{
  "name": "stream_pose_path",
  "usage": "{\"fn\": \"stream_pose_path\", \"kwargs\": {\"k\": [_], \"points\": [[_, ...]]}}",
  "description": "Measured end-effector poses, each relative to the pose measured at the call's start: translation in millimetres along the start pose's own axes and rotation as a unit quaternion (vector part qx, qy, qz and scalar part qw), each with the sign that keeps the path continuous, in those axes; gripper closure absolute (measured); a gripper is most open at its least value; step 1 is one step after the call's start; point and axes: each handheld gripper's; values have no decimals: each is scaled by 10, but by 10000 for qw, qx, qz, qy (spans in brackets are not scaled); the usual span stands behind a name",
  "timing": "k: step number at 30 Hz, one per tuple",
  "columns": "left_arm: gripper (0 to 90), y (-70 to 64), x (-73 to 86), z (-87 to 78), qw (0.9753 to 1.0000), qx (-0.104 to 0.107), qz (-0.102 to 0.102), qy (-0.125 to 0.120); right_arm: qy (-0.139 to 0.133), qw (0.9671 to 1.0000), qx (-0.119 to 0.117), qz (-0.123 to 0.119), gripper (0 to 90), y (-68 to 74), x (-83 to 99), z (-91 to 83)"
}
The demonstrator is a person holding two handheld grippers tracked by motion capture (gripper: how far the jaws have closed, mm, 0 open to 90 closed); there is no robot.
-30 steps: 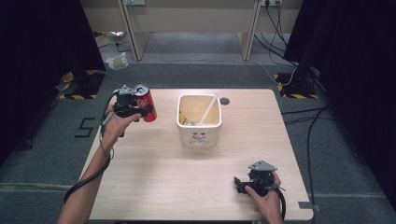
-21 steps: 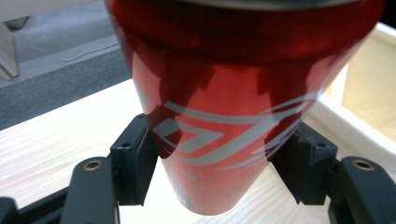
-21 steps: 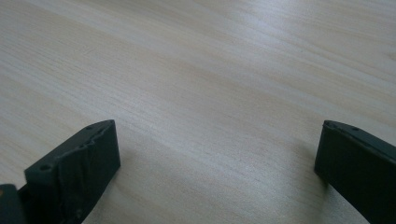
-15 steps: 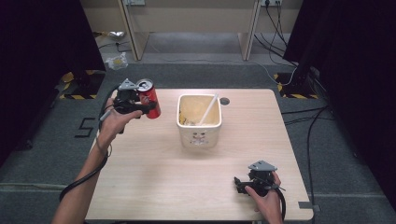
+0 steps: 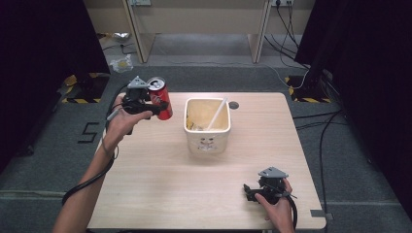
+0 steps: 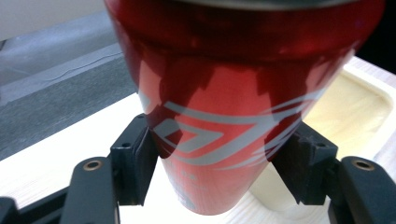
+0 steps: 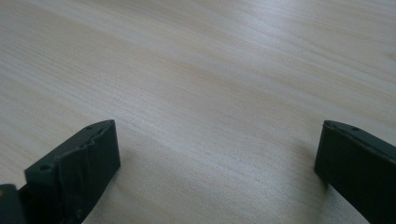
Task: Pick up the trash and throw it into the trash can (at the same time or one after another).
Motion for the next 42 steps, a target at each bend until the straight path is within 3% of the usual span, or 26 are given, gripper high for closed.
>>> {"fn": "stream_pose_path", "kwargs": {"k": [16,26,42], "points": [[347,-339,-212,104,9991,367,183,-96,11,10000,-8,9,2,1,-1,-3],[346,-608,-273,347,9979,571,317,6,7,10000,-2,-1,2,0,-1,-3],[344,-728,-161,660,9970,673,310,240,7,10000,-4,7,3,1,-1,-3]]}}
Point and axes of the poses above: each handheld gripper's, and its own axes: z roughly forward along the jaws, x roughly out of its underside, y roughly to its left, and after that the axes turned 5 degrees about -z, right-handed
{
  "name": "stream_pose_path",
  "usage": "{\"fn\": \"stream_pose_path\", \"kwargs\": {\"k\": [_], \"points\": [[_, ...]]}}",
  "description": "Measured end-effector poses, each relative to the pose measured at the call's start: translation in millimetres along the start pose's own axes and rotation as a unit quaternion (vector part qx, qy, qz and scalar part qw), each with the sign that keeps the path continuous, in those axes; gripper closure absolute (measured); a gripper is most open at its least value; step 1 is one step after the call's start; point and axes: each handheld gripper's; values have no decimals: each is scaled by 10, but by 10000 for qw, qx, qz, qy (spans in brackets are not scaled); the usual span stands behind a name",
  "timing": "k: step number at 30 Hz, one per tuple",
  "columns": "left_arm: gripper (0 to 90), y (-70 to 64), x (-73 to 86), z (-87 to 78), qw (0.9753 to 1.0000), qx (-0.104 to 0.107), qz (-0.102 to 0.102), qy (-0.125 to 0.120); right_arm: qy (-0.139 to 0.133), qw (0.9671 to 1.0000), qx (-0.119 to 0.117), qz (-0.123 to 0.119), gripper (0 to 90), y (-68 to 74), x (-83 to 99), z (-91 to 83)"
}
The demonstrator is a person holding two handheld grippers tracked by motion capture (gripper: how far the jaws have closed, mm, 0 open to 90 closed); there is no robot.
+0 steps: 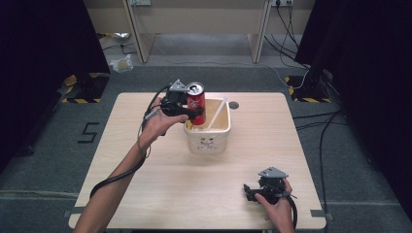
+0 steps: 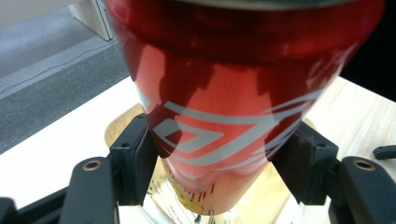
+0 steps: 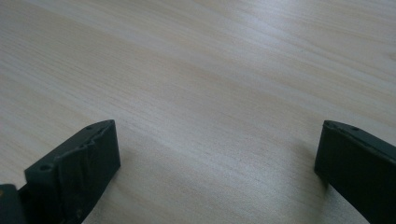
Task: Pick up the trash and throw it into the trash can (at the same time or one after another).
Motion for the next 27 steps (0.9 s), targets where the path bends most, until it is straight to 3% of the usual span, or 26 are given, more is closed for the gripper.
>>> {"fn": "stream_pose_path", "kwargs": {"k": [14,27], "points": [[340,-44,127,218,9996,-33,102,266,-5,10000,-17,-19,3,3,0,1],[336,-35,246,295,9988,92,83,482,-8,10000,-14,-30,3,2,0,2]]}}
Point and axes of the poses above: each handheld gripper's, and its own axes: z roughly forward along the jaws, x roughly out of its underside, y roughly to its left, and after that the axes turned 5 degrees about -z, right-handed
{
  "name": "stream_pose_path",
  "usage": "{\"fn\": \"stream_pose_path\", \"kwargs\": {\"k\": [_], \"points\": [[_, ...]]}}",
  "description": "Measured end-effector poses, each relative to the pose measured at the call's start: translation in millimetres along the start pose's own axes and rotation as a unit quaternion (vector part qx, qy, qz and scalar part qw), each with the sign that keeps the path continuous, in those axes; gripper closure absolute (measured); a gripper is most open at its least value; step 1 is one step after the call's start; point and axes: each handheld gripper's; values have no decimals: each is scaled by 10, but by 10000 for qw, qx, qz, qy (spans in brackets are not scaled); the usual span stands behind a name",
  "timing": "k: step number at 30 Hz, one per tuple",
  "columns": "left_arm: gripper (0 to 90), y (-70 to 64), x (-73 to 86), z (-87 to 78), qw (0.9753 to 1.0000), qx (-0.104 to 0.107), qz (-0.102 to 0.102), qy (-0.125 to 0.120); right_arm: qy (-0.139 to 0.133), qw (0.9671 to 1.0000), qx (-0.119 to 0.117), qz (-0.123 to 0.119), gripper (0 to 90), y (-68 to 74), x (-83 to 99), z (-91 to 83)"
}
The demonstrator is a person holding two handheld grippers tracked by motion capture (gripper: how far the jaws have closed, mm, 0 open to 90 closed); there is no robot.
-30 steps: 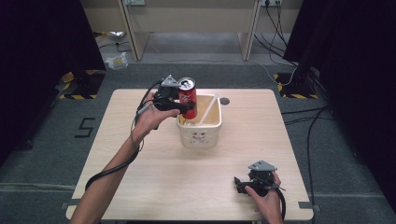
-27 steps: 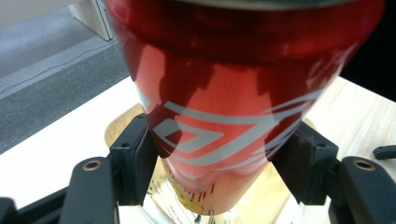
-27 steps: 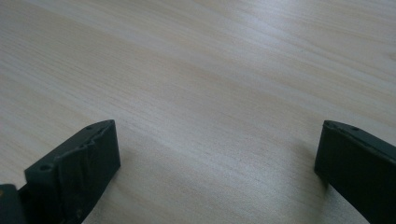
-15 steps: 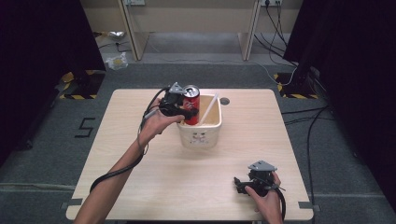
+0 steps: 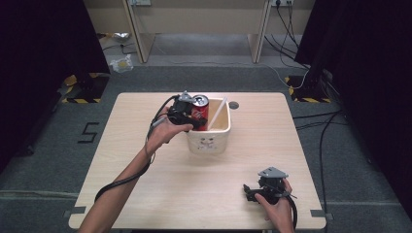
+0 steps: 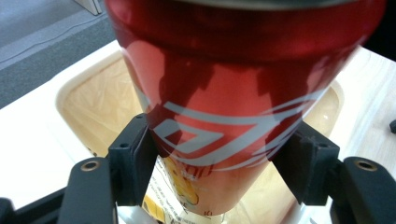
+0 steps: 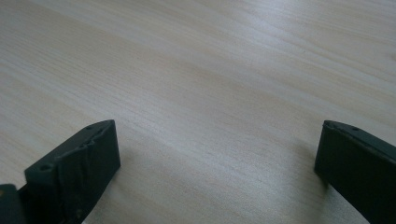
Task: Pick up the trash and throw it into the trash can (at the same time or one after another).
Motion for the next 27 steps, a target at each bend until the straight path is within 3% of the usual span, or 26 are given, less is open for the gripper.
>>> {"fn": "stream_pose_path", "kwargs": {"k": [14,21,27], "points": [[332,15,50,16,9999,31,0,109,3,10000,2,-6,3,-1,0,0],[262,27,29,-45,9999,43,-119,-9,-4,10000,-4,14,2,2,0,2],[230,13,-11,-159,9998,-27,-102,-159,0,10000,-13,19,2,4,-1,2]]}}
Point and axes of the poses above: each handheld gripper's, and its own axes: z roughly forward along the jaws, x roughly out of its underside, y roughly to its left, and after that the axes turned 5 degrees about -z, right-handed
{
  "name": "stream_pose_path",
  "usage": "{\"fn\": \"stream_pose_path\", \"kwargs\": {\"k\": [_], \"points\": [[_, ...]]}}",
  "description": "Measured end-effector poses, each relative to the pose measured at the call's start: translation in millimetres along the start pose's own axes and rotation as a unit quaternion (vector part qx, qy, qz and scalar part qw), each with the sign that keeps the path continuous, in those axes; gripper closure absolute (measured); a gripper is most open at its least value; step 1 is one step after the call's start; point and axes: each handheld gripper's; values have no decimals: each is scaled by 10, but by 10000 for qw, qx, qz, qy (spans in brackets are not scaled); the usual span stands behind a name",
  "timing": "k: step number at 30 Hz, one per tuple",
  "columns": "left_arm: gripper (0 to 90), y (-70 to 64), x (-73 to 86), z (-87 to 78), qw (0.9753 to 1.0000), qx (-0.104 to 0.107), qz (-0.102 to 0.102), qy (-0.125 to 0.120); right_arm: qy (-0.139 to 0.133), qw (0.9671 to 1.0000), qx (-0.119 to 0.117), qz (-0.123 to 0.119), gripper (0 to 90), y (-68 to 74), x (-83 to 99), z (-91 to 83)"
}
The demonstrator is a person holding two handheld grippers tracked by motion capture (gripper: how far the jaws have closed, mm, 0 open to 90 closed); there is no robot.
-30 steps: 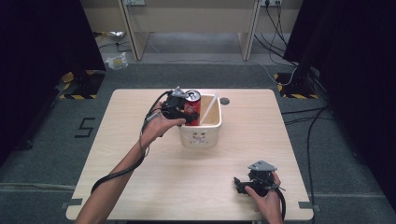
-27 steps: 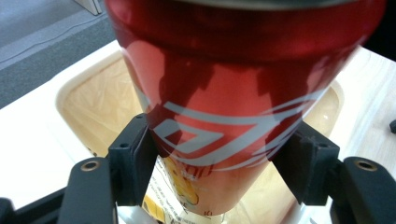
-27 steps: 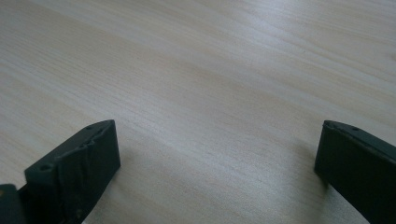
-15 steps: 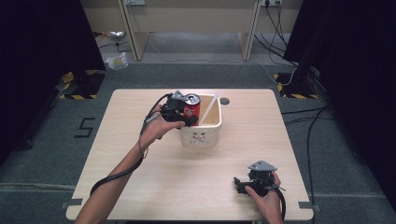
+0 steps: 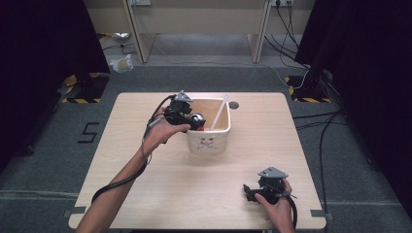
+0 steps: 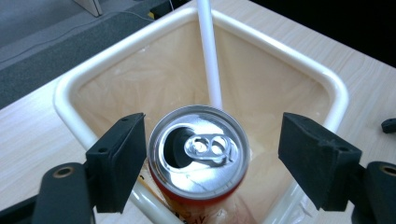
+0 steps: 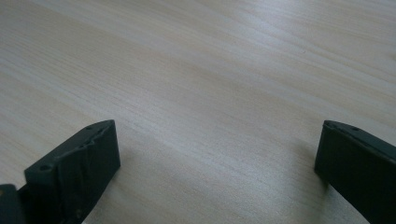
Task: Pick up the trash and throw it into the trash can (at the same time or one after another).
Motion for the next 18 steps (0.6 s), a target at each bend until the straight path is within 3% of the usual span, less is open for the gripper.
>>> {"fn": "stream_pose_path", "kwargs": {"k": [18], "points": [[229,78,38,-311,9996,23,-160,-220,0,10000,8,-14,2,-2,1,1]]}}
Point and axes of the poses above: each handheld gripper's, and its own axes: z roughly forward along the jaws, x roughly out of its underside, y roughly to its left, and after that the axes turned 5 degrees about -z, right-handed
